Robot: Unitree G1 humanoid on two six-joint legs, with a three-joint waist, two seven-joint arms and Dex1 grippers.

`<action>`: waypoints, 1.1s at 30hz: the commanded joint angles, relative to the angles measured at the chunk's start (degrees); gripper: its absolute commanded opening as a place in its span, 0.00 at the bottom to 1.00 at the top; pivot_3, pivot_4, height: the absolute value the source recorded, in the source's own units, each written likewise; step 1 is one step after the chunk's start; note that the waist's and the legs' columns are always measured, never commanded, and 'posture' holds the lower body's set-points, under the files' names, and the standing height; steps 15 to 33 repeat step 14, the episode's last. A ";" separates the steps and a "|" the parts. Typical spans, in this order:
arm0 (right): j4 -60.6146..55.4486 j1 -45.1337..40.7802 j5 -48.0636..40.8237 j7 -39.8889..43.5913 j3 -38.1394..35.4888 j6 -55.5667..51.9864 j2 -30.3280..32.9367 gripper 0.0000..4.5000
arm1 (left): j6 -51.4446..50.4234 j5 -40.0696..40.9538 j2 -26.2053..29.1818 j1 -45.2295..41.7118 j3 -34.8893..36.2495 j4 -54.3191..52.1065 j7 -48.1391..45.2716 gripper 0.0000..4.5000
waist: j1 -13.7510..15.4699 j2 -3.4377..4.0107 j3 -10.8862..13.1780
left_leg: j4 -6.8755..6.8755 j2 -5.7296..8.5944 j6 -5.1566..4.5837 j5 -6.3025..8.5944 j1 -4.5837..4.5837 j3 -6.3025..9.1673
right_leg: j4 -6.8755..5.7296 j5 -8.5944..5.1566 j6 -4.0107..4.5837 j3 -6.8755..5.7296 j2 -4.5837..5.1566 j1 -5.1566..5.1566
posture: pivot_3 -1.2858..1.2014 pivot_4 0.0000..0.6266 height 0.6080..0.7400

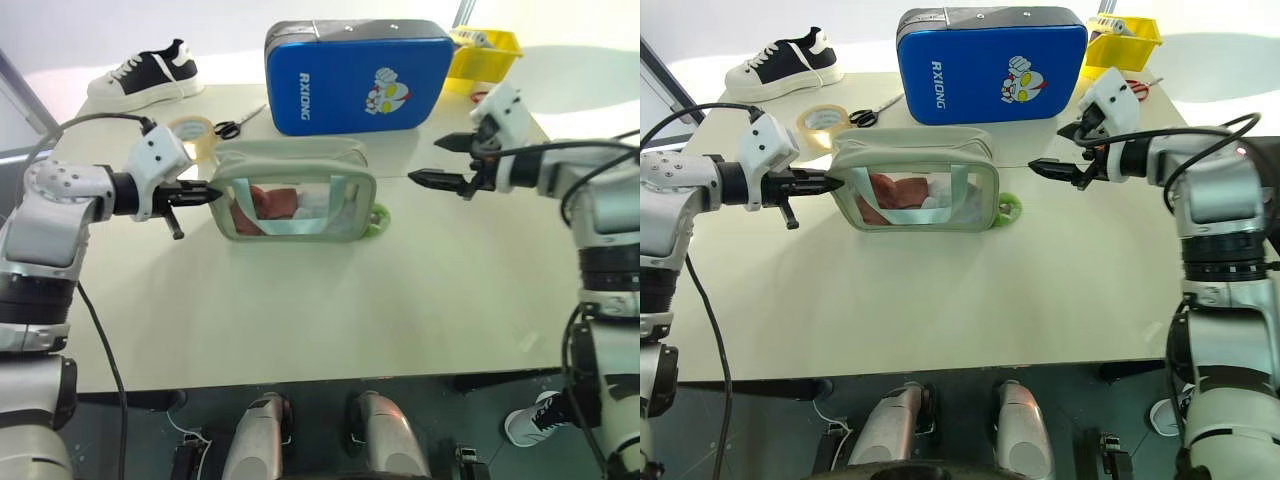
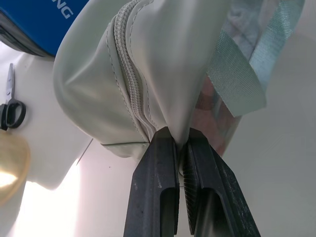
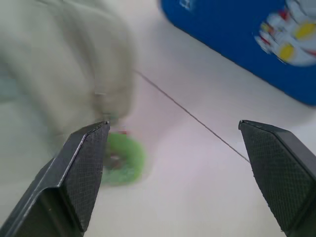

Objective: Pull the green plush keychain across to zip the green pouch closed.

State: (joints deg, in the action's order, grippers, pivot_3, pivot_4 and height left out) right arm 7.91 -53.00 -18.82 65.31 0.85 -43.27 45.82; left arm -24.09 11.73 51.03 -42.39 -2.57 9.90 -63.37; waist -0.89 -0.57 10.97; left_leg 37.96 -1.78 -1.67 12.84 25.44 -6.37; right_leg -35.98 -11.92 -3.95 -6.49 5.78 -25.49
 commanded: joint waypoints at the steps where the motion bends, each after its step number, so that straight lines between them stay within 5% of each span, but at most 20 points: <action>1: -7.81 -2.89 -6.97 4.65 -0.68 -4.79 0.44 1.00 | 0.70 1.02 0.68 -2.19 2.17 0.05 -0.93 0.32 | 0.01 0.00 0.00 | 0.00 -0.01 0.00 0.00 0.01 -0.01 | 0.00 0.01 0.00 0.00 0.01 -0.02 | 0.52 0.24 1.00; 7: -10.85 -2.82 -6.46 1.01 0.42 -4.41 -0.76 1.00 | -7.79 7.03 2.65 -3.41 7.37 -1.13 -2.01 0.98 | 0.34 -0.01 0.00 | 0.02 0.01 0.02 0.01 0.05 0.00 | 0.06 -0.04 0.19 -0.02 0.12 -0.03 | 0.52 0.24 1.00; 14: -8.01 -3.82 -5.22 -0.45 0.01 -2.03 0.12 1.00 | -12.72 10.11 7.40 -6.50 10.76 0.03 -3.13 0.98 | 0.26 -0.05 0.02 | 0.02 0.05 0.00 0.02 0.15 -0.01 | 0.09 -0.04 0.20 -0.04 0.11 -0.10 | 0.52 0.24 1.00; 33: -8.01 -3.82 -5.22 -0.45 0.01 -2.03 0.12 1.00 | -12.72 10.11 7.40 -6.50 10.76 0.03 -3.13 0.98 | 0.26 -0.05 0.02 | 0.02 0.05 0.00 0.02 0.15 -0.01 | 0.09 -0.04 0.20 -0.04 0.11 -0.10 | 0.52 0.24 1.00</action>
